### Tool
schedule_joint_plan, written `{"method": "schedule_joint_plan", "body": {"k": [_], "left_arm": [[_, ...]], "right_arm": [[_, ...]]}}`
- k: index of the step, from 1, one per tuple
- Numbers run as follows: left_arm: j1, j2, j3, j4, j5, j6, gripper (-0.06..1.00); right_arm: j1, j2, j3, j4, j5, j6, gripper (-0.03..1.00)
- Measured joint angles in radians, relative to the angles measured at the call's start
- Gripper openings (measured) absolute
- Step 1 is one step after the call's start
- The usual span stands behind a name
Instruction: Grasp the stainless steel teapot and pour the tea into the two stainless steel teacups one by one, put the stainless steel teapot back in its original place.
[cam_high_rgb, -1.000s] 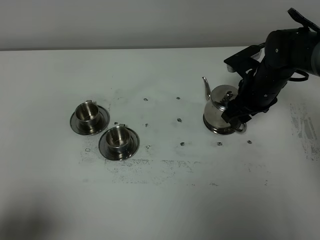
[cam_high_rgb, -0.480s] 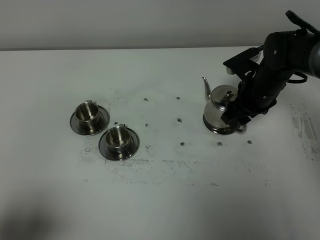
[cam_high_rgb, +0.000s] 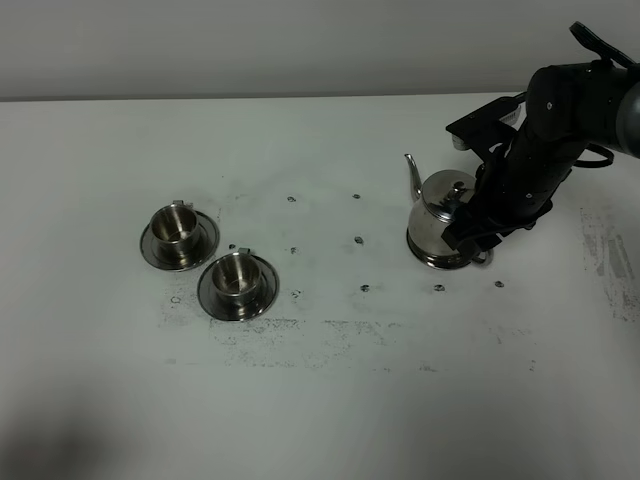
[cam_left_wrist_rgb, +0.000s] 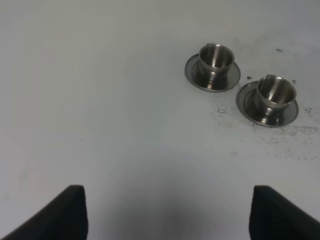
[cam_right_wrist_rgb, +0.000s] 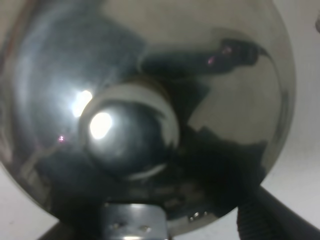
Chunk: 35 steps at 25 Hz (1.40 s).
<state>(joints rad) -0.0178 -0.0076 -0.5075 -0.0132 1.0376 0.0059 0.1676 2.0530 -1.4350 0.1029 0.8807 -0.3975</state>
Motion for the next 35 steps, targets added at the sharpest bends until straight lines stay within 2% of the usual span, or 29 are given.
{"method": "schedule_joint_plan", "body": {"k": [15, 20, 27, 35], "left_arm": [[0.0, 0.0, 0.0, 0.0, 0.0, 0.0, 0.64], [0.0, 0.0, 0.0, 0.0, 0.0, 0.0, 0.64], [0.0, 0.0, 0.0, 0.0, 0.0, 0.0, 0.64], [0.0, 0.0, 0.0, 0.0, 0.0, 0.0, 0.64]], "right_arm": [[0.0, 0.0, -0.001, 0.0, -0.003, 0.0, 0.51], [0.0, 0.0, -0.001, 0.002, -0.003, 0.0, 0.41], [0.0, 0.0, -0.001, 0.038, -0.001, 0.0, 0.17], [0.0, 0.0, -0.001, 0.059, 0.005, 0.0, 0.17]]}}
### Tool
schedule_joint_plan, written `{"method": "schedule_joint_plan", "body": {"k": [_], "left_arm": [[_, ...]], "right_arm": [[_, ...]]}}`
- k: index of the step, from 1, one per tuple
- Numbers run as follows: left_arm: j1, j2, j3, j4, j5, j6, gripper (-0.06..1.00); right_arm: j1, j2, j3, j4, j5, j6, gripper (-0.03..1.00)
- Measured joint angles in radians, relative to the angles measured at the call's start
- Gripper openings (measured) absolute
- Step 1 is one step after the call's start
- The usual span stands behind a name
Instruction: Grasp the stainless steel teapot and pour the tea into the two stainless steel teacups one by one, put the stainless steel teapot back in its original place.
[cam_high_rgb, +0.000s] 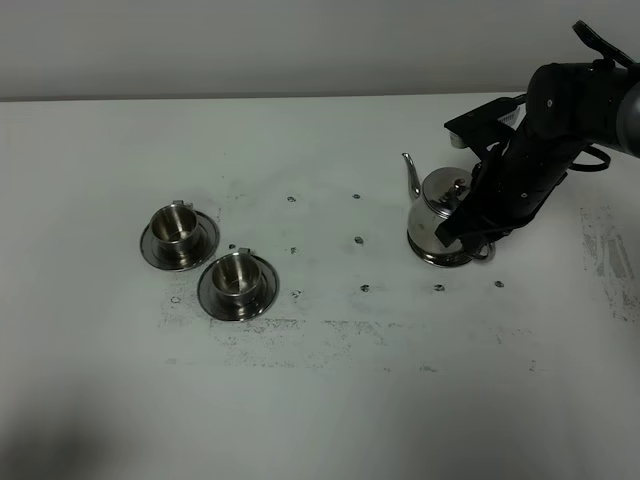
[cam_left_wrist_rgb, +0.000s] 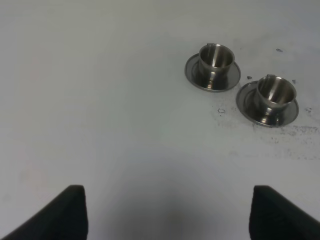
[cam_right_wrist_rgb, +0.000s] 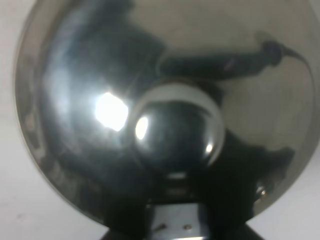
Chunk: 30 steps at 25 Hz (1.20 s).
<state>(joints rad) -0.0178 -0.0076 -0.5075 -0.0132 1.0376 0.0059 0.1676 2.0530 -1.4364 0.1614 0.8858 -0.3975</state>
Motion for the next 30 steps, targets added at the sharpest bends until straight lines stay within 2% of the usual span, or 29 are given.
{"method": "schedule_joint_plan", "body": {"k": [20, 27, 30], "left_arm": [[0.0, 0.0, 0.0, 0.0, 0.0, 0.0, 0.64], [0.0, 0.0, 0.0, 0.0, 0.0, 0.0, 0.64], [0.0, 0.0, 0.0, 0.0, 0.0, 0.0, 0.64]], "right_arm": [[0.0, -0.068, -0.004, -0.028, 0.063, -0.002, 0.17], [0.031, -0.079, -0.051, -0.043, 0.087, -0.168, 0.17], [0.061, -0.076, -0.116, -0.042, 0.09, -0.203, 0.17]]}}
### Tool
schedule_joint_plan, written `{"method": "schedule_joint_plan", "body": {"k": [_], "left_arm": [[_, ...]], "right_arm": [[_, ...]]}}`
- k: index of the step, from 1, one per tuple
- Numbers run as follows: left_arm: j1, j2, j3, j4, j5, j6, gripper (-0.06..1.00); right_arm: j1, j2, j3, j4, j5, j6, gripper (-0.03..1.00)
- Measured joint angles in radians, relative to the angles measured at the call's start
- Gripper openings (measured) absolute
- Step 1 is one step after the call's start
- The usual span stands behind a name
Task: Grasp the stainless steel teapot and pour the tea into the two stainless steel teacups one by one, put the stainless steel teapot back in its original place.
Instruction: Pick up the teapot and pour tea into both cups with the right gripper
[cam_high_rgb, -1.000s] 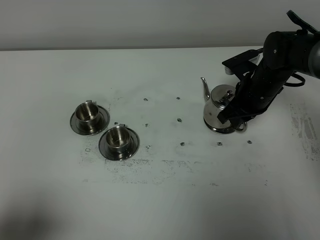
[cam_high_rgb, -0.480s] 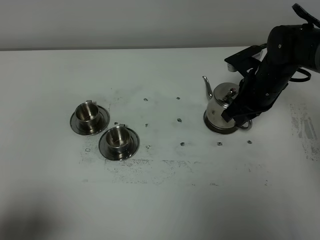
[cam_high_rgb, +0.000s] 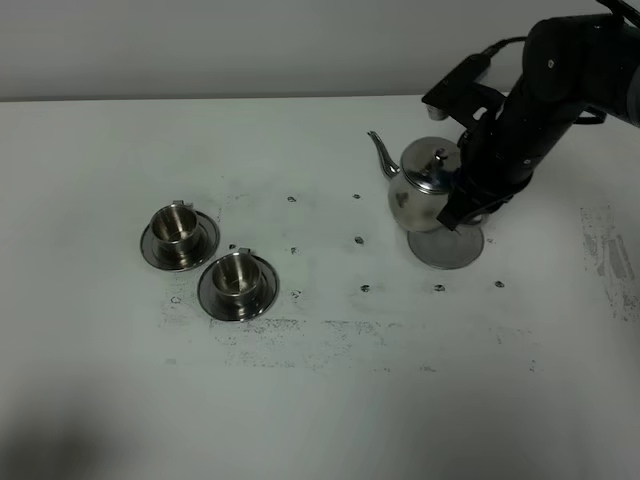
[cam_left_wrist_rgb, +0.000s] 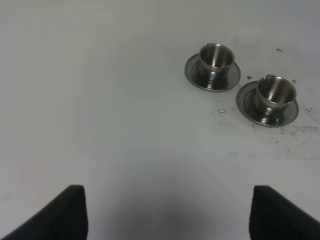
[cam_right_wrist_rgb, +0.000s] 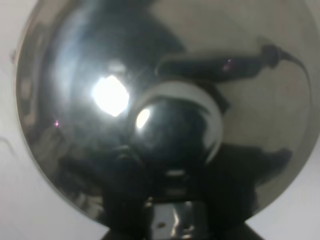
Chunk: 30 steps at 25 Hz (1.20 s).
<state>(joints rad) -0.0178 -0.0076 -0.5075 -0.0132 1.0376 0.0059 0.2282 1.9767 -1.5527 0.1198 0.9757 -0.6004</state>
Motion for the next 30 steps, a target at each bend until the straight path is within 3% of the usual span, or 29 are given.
{"method": "schedule_joint_plan", "body": {"k": [21, 30], "left_arm": [[0.0, 0.0, 0.0, 0.0, 0.0, 0.0, 0.64], [0.0, 0.0, 0.0, 0.0, 0.0, 0.001, 0.64]], "right_arm": [[0.177, 0.37, -0.666, -0.001, 0.193, -0.445, 0.17], [0.208, 0.521, -0.883, -0.03, 0.203, -0.545, 0.17]]}}
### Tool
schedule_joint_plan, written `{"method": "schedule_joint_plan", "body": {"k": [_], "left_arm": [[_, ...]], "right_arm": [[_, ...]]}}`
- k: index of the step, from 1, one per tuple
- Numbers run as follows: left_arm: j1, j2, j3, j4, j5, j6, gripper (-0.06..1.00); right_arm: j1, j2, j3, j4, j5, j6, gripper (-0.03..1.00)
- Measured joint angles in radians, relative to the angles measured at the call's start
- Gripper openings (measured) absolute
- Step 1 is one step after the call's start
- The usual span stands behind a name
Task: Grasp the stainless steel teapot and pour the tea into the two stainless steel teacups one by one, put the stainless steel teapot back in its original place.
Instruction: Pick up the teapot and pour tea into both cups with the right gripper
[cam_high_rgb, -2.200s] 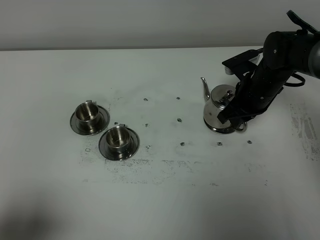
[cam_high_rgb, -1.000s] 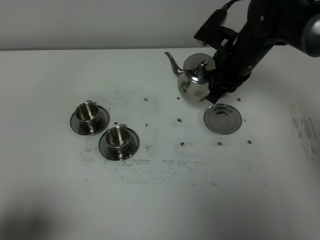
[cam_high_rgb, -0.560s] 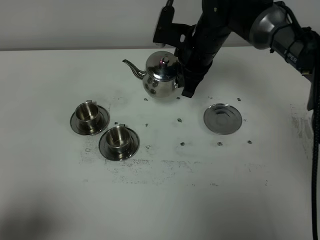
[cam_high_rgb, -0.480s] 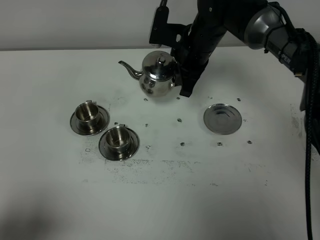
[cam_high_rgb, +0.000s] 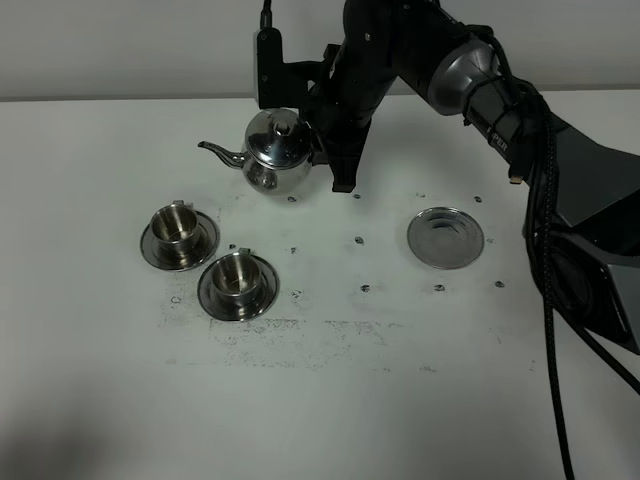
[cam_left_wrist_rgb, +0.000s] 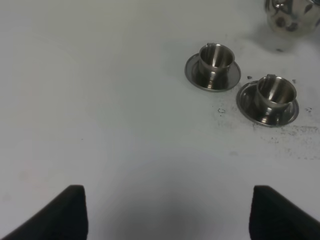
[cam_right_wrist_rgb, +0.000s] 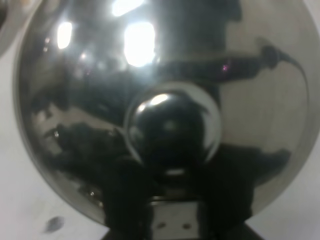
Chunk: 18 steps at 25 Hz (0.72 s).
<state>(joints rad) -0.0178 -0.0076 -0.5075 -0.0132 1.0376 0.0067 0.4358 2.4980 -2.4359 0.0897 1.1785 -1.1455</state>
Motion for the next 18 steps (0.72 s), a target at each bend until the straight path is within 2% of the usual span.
{"method": "schedule_joint_plan", "body": {"k": [6, 13, 18], "left_arm": [[0.0, 0.0, 0.0, 0.0, 0.0, 0.0, 0.64], [0.0, 0.0, 0.0, 0.0, 0.0, 0.0, 0.64], [0.0, 0.0, 0.0, 0.0, 0.0, 0.0, 0.64]], "right_arm": [[0.016, 0.063, -0.09, -0.042, -0.008, -0.069, 0.17], [0.045, 0.076, -0.106, -0.076, -0.064, -0.15, 0.17], [0.074, 0.096, -0.109, -0.127, -0.117, -0.169, 0.17]]}}
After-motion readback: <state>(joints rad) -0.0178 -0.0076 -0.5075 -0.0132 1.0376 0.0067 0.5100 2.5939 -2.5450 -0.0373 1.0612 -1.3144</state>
